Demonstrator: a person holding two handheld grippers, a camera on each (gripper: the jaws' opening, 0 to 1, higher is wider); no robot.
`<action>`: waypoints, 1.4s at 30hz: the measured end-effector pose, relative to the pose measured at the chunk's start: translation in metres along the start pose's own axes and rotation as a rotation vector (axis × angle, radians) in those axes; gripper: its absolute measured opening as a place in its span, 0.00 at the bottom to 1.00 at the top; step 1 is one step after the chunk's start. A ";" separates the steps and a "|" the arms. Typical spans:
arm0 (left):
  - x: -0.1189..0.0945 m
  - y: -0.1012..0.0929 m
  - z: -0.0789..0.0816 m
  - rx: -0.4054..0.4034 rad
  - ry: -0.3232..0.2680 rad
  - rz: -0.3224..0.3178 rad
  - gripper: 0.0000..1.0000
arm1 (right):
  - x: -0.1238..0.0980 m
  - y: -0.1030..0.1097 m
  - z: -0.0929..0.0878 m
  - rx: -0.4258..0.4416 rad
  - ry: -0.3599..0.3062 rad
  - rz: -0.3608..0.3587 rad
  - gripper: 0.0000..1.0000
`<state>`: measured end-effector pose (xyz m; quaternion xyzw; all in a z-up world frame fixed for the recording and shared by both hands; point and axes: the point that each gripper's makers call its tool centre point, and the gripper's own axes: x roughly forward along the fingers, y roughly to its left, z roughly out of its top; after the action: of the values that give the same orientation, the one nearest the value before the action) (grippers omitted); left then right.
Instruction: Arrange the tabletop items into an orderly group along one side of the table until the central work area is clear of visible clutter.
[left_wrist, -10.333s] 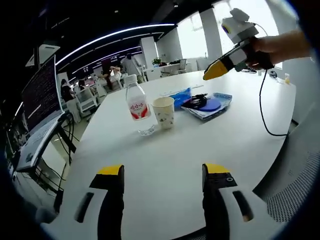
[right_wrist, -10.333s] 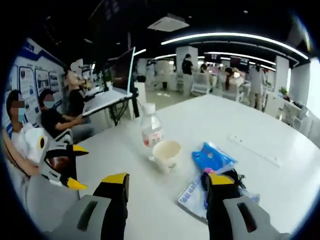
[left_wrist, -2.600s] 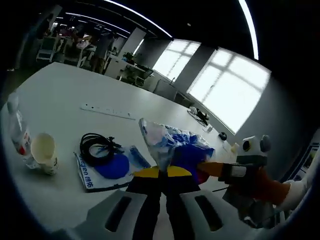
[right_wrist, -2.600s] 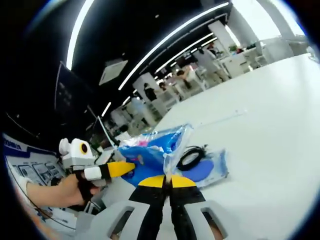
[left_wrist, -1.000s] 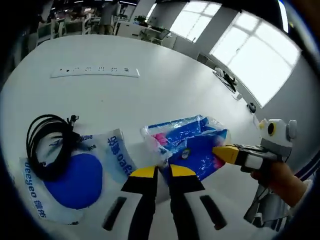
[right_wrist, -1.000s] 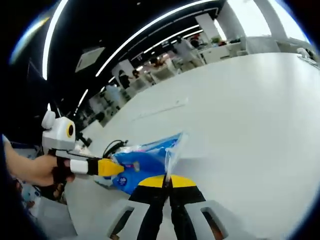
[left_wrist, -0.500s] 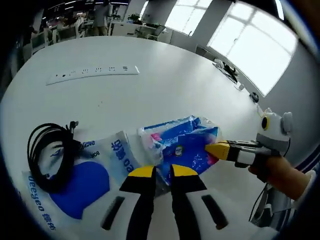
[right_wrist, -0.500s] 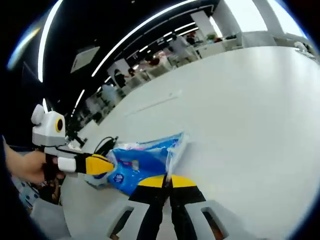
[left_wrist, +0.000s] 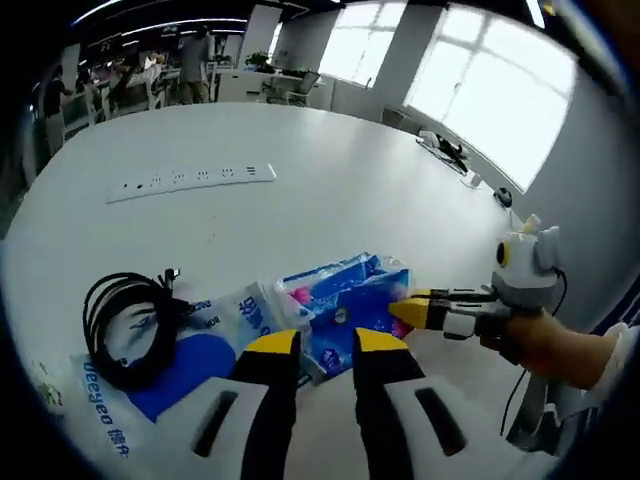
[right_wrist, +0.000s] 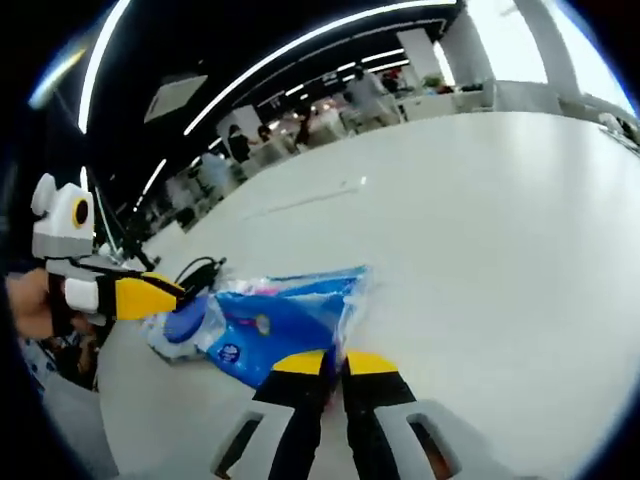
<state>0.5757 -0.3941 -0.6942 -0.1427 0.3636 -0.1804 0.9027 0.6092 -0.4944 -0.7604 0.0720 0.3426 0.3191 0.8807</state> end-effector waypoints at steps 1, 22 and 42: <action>-0.004 -0.004 0.002 -0.003 -0.017 -0.014 0.21 | 0.000 0.001 0.000 -0.005 -0.003 0.005 0.08; -0.115 0.027 -0.021 0.013 -0.165 0.069 0.59 | -0.063 0.031 0.002 -0.072 -0.043 -0.030 0.62; -0.193 0.080 -0.020 0.138 -0.201 0.080 0.67 | -0.112 0.081 0.001 -0.029 -0.101 -0.092 0.64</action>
<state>0.4499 -0.2428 -0.6228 -0.0830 0.2634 -0.1538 0.9487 0.5049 -0.4991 -0.6689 0.0593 0.2960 0.2794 0.9115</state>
